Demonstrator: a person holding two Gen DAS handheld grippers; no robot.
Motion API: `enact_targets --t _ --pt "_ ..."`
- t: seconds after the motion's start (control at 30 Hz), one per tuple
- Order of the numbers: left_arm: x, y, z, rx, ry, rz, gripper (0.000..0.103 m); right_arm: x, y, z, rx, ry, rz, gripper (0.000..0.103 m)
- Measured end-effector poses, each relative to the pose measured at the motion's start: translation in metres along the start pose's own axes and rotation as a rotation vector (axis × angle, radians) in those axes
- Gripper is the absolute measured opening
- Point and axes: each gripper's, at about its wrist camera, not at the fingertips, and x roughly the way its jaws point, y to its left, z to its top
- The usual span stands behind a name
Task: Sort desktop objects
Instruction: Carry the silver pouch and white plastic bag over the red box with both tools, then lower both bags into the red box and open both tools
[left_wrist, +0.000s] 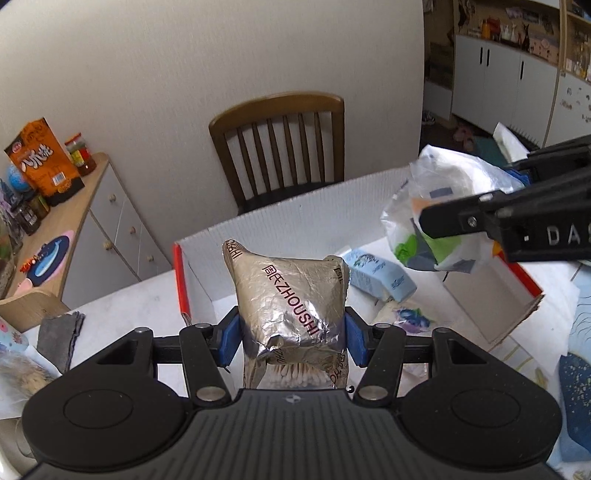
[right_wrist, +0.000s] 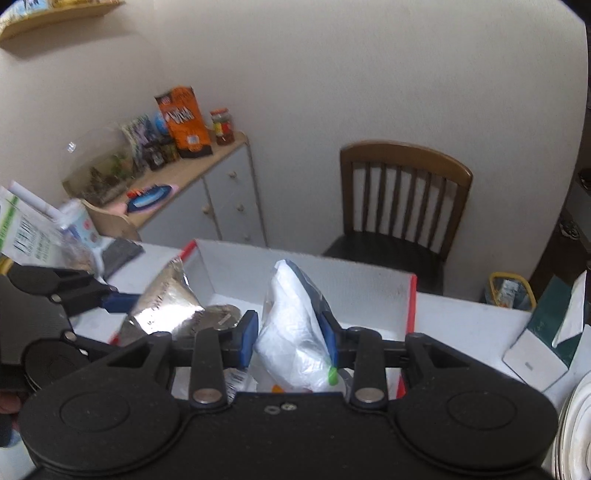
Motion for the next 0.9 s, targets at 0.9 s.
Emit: enact_targets --t 0.9 --pt "0.065 0.000 -0.015 -0.007 0.157 -0.036 0.056 0.063 0.003 -0.046 -0.039 0.136 -0.063 0.033"
